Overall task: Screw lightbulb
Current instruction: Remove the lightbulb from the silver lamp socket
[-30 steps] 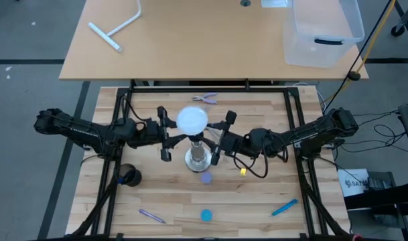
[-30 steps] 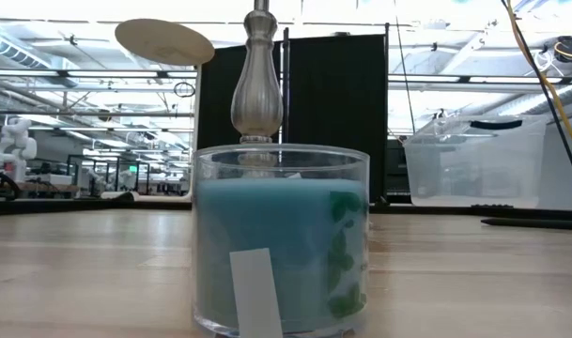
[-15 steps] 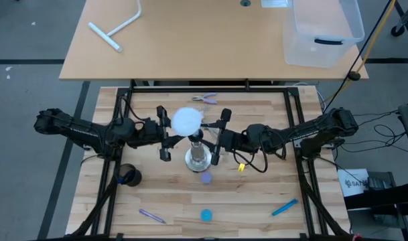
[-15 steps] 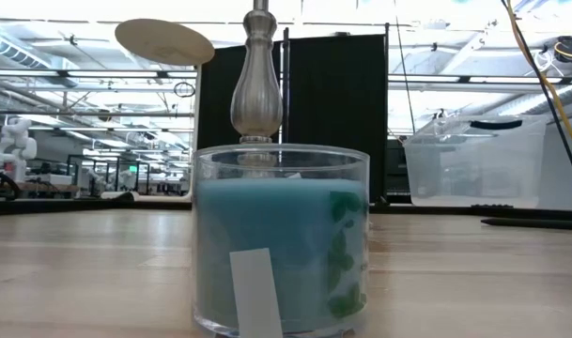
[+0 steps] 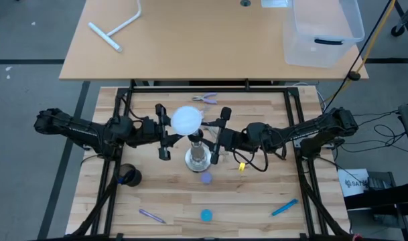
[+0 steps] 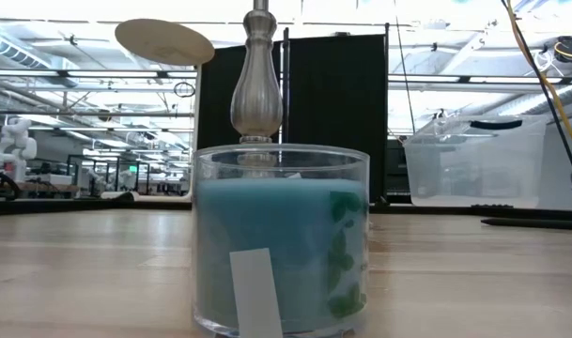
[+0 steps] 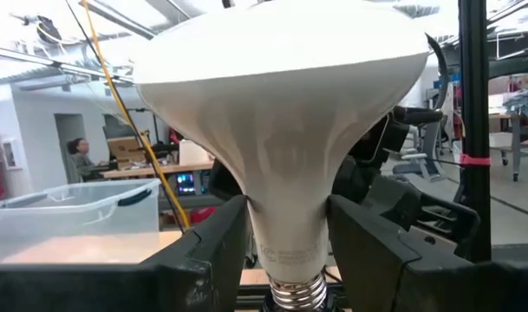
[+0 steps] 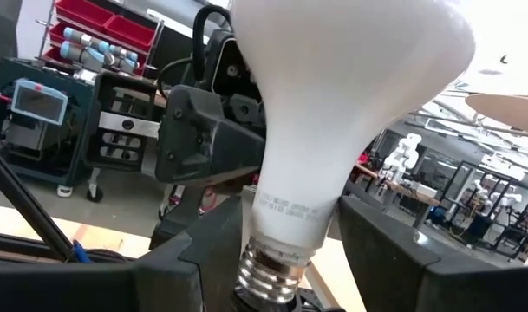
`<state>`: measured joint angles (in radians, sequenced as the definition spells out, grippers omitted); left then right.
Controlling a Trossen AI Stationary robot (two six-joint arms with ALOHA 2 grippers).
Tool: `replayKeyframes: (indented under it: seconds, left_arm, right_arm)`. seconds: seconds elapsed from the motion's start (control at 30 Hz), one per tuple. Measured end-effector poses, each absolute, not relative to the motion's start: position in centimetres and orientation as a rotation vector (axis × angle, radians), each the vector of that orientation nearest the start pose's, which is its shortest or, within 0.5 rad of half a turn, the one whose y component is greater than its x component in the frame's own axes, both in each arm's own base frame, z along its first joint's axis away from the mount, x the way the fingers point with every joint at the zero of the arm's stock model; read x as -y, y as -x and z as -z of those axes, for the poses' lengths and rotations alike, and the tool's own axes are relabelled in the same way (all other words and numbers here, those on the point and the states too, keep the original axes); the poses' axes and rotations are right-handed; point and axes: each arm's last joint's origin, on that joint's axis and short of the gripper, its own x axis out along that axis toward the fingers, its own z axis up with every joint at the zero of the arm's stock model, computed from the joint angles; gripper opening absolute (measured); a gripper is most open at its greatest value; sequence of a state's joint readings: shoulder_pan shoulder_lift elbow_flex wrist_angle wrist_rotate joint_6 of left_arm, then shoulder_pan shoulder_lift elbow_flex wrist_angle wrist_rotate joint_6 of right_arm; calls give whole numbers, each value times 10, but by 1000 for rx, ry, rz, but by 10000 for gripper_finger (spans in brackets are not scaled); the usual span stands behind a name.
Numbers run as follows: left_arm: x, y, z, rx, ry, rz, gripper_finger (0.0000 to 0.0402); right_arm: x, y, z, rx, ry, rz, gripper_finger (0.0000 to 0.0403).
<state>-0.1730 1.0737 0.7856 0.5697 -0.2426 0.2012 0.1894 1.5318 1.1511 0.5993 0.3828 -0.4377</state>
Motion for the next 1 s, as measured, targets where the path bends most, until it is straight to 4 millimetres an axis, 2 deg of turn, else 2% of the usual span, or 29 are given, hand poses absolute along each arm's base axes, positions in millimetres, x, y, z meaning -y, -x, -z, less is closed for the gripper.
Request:
replayKeyframes:
  seconds: [0.37,0.63,1.0]
  left_arm:
    - [34,-236,-355,286,-158,-98,163]
    - [32,-246,-364,268,-196,-116,163]
    - [22,-250,-367,260,-198,-122,163]
  right_arm:
    - [-50,-350,-364,194,394,213,185]
    - [-41,-352,-375,185,420,217,185]
    - [-34,-352,-376,175,487,244,185]
